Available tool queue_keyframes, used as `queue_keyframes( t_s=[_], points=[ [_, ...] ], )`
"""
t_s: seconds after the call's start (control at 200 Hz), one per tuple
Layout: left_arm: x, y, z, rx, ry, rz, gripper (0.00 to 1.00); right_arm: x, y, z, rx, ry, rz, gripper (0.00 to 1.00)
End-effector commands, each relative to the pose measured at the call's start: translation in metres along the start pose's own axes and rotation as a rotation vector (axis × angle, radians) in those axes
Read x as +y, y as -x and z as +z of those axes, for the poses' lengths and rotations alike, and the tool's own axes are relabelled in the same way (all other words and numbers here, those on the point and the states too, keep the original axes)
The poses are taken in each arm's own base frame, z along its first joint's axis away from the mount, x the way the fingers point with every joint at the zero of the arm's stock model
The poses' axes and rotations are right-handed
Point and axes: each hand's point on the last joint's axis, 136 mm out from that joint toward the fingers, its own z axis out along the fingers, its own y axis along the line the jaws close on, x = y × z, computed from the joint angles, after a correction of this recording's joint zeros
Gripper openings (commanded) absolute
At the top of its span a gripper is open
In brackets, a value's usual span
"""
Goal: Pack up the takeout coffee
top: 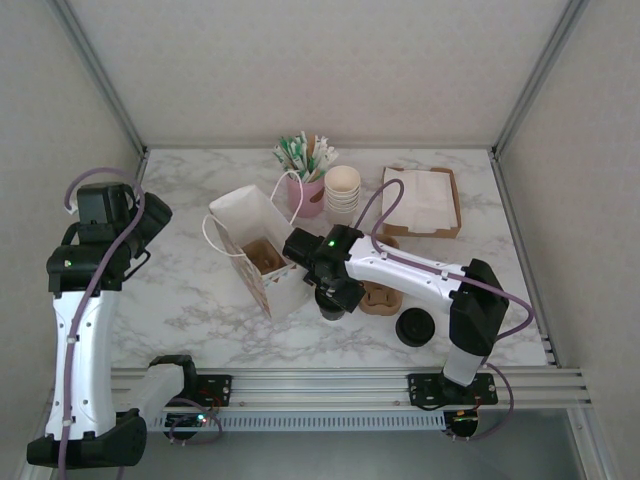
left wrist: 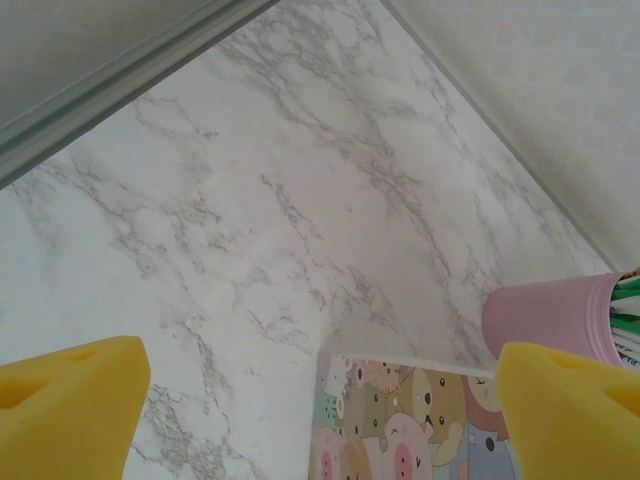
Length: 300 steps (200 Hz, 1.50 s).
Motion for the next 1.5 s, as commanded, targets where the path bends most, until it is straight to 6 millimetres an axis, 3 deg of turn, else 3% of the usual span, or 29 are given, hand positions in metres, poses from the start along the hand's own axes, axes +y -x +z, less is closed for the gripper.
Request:
queue_keyframes(
  t_s=[0.0,0.255,0.46,0.736,0.961,1.051,1.226,1.496],
  points=[
    [0.0,0.0,-0.001,-0.002,-0.016,-0.018,0.9,-0.007,0.002,0.011,-0.007,-0.052,-0.004,0.79],
    [-0.001,0.003,0.001,-0.008,-0.007,-0.001,0.9,-0.007,0.004,0.009,-0.013,-0.046,-0.012,0.74],
    [-0.009,0.02,0.006,-0.036,-0.001,0.007,0.91,-0.002,0.01,-0.003,-0.038,0.011,-0.082,0.73],
    [-0.02,0.041,0.044,0.012,-0.023,-0.085,0.91,0.001,0.02,-0.026,-0.085,0.11,-0.215,0.72],
    [-0.017,0.047,0.095,0.119,-0.022,-0.162,0.88,-0.004,0.026,-0.05,-0.126,0.17,-0.409,0.72],
    [-0.021,0.037,0.119,0.193,-0.03,-0.154,0.87,-0.007,0.028,-0.062,-0.15,0.209,-0.494,0.73],
    [-0.031,-0.003,0.161,0.355,-0.064,-0.147,0.86,-0.019,0.036,-0.091,-0.21,0.259,-0.676,0.73],
    [-0.033,-0.071,0.202,0.503,-0.012,-0.04,0.87,-0.036,0.049,-0.136,-0.299,0.282,-0.884,0.71]
  ],
)
